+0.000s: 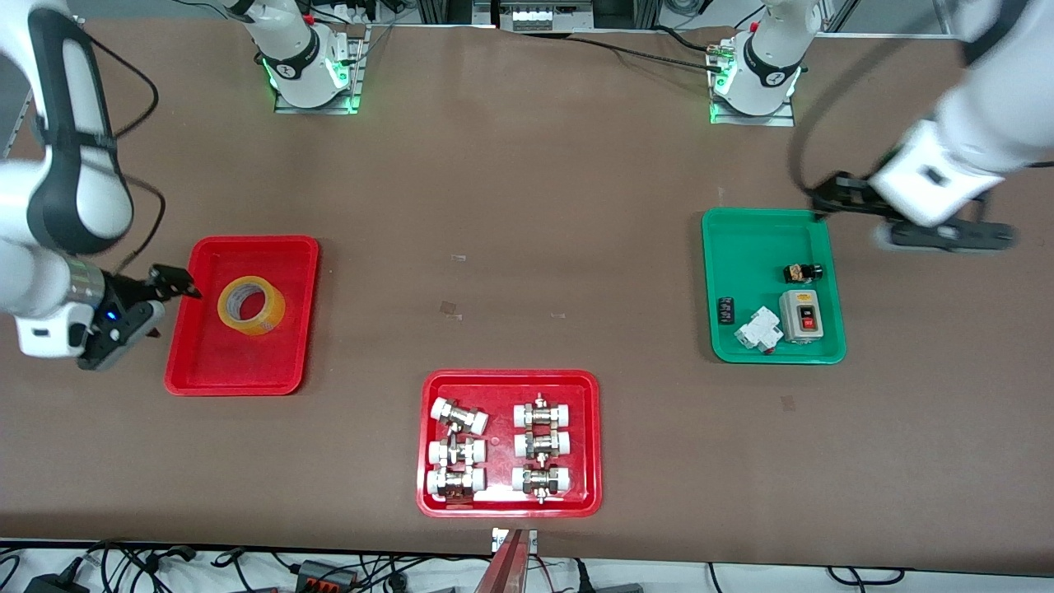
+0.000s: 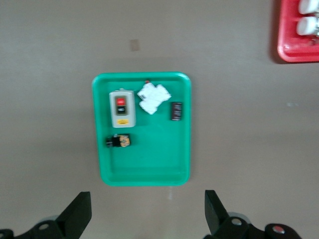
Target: Left arm passes tape to right arm into tray
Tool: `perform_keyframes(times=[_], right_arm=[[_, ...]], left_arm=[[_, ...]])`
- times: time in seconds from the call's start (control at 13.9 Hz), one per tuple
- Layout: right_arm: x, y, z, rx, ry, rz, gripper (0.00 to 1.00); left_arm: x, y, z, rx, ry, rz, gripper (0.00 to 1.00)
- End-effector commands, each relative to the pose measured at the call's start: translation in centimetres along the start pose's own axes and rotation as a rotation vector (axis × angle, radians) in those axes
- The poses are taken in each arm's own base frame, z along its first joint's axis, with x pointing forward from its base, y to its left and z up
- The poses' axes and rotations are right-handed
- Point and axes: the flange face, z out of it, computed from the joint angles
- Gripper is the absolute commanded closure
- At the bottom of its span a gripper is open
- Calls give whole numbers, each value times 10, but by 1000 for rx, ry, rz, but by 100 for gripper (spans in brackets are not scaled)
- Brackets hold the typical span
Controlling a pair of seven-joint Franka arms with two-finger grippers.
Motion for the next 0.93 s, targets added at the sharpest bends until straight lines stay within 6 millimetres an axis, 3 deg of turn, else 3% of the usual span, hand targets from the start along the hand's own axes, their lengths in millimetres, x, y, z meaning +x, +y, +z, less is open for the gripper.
perform_keyframes(times=[0.0, 0.43, 0.72, 0.86], right_arm=[[-10, -46, -54, -56, -49, 147, 0], [-49, -111, -150, -84, -12, 432, 0], [-74, -139, -181, -95, 51, 514, 0], [-77, -142, -193, -97, 63, 538, 0]], left_arm=[[-18, 13, 4, 38, 12, 15, 0], [-17, 9, -2, 7, 17, 8, 0], [-16, 8, -2, 7, 17, 24, 0], [-16, 8, -2, 7, 17, 30, 0]])
